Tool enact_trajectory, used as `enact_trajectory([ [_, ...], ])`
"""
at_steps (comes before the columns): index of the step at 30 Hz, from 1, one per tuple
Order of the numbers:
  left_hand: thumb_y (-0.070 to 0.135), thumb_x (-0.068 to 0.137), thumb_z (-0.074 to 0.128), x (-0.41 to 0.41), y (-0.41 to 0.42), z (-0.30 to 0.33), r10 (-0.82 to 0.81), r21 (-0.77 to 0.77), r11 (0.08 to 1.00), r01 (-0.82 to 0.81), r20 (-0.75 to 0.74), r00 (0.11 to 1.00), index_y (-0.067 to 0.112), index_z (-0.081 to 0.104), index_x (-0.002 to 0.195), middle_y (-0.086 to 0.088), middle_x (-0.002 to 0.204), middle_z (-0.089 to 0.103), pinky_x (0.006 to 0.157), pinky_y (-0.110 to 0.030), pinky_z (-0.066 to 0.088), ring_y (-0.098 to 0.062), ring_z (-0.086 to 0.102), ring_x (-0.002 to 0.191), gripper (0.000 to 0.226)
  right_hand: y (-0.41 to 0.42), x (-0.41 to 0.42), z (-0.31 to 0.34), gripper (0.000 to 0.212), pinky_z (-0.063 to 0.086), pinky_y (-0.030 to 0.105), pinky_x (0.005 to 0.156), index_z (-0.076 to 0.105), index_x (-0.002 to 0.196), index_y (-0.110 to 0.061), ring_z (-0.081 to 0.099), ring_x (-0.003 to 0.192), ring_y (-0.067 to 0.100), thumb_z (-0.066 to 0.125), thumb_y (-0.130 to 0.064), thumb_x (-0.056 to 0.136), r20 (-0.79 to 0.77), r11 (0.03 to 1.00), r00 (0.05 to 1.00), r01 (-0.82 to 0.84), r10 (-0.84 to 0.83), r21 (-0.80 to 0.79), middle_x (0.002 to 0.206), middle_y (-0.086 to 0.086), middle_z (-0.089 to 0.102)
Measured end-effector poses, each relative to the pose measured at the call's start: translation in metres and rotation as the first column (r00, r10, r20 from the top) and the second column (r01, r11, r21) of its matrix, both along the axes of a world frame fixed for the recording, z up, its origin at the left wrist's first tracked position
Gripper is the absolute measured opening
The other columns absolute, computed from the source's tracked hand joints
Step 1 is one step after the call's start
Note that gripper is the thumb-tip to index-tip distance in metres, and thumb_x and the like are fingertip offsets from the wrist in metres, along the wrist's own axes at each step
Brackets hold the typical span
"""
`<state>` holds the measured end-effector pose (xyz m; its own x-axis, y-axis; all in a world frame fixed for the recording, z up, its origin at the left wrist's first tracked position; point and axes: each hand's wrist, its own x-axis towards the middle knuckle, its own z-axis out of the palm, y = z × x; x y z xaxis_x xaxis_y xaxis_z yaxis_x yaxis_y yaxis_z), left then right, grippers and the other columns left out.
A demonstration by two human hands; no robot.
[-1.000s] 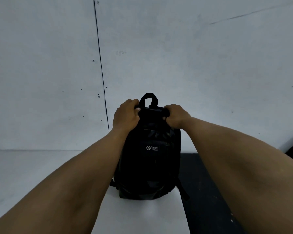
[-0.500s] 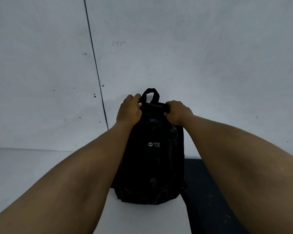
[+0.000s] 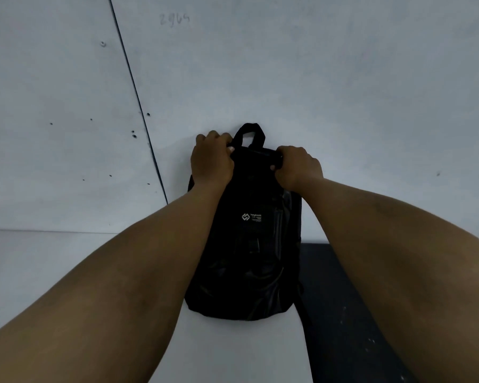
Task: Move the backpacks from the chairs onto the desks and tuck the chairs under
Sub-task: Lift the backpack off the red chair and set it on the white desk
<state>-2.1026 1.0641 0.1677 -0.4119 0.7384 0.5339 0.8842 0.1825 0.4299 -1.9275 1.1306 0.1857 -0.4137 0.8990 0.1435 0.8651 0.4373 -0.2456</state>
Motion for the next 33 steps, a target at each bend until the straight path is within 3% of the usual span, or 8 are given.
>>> enact_trajectory([
  [6, 0.016, 0.093, 0.056, -0.001, 0.002, 0.010, -0.025, -0.080, 0.996, 0.036, 0.130, 0.991, 0.015, 0.055, 0.106, -0.007, 0.107, 0.060, 0.072, -0.036, 0.044, -0.025, 0.050, 0.106, 0.013, -0.004, -0.008, -0.006, 0.017, 0.036, 0.031, 0.069, 0.059, 0.101, -0.013, 0.056, 0.084, 0.025, 0.058, -0.022, 0.087, -0.021, 0.998, 0.998, 0.061, -0.061, 0.004, 0.096, 0.005, 0.058],
  [15, 0.026, 0.089, 0.062, 0.001, -0.026, 0.018, -0.051, -0.324, 0.941, 0.098, 0.151, 0.987, 0.011, 0.046, 0.126, -0.015, 0.127, 0.044, 0.085, -0.042, 0.049, -0.031, 0.045, 0.117, 0.042, -0.030, -0.006, 0.014, 0.030, 0.036, 0.030, 0.072, 0.054, 0.116, -0.009, 0.059, 0.098, 0.028, 0.057, -0.019, 0.088, -0.069, 0.998, 0.996, 0.057, -0.056, 0.009, 0.114, 0.010, 0.058],
  [20, 0.030, 0.089, 0.061, 0.009, -0.052, 0.022, -0.041, -0.398, 0.914, 0.077, 0.099, 0.994, 0.011, 0.047, 0.130, -0.015, 0.132, 0.042, 0.088, -0.040, 0.045, -0.032, 0.041, 0.124, 0.047, -0.059, 0.000, 0.024, 0.013, 0.038, 0.030, 0.070, 0.049, 0.096, -0.013, 0.060, 0.094, 0.028, 0.055, -0.017, 0.086, -0.053, 1.000, 0.998, 0.022, -0.021, 0.006, 0.108, 0.009, 0.058],
  [24, 0.028, 0.089, 0.061, 0.016, -0.076, 0.023, -0.099, -0.392, 0.908, 0.147, 0.140, 0.985, 0.010, 0.059, 0.119, -0.012, 0.122, 0.056, 0.091, -0.036, 0.049, -0.028, 0.053, 0.114, 0.035, -0.088, 0.004, 0.022, 0.014, 0.044, 0.030, 0.069, 0.057, 0.097, -0.011, 0.062, 0.090, 0.026, 0.057, -0.022, 0.089, 0.021, 0.996, 1.000, -0.010, 0.012, -0.087, 0.099, 0.005, 0.061],
  [29, 0.026, 0.091, 0.066, 0.037, -0.115, 0.006, -0.193, -0.527, 0.800, 0.287, 0.227, 0.955, 0.007, 0.067, 0.114, -0.008, 0.121, 0.061, 0.092, -0.029, 0.048, -0.024, 0.059, 0.111, 0.031, -0.129, 0.011, -0.006, 0.013, 0.047, 0.032, 0.068, 0.054, 0.087, -0.012, 0.056, 0.076, 0.022, 0.059, -0.023, 0.090, 0.147, 0.963, 0.985, -0.051, 0.093, -0.266, 0.085, 0.005, 0.056],
  [33, 0.031, 0.091, 0.065, 0.050, -0.150, -0.025, -0.168, -0.574, 0.755, 0.317, 0.298, 0.940, 0.015, 0.062, 0.120, -0.004, 0.127, 0.058, 0.098, -0.028, 0.045, -0.021, 0.055, 0.116, 0.033, -0.162, 0.020, -0.054, 0.025, 0.052, 0.038, 0.083, 0.057, 0.107, -0.013, 0.061, 0.098, 0.028, 0.056, -0.030, 0.089, 0.226, 0.902, 0.953, -0.093, 0.203, -0.421, 0.105, 0.008, 0.059],
])
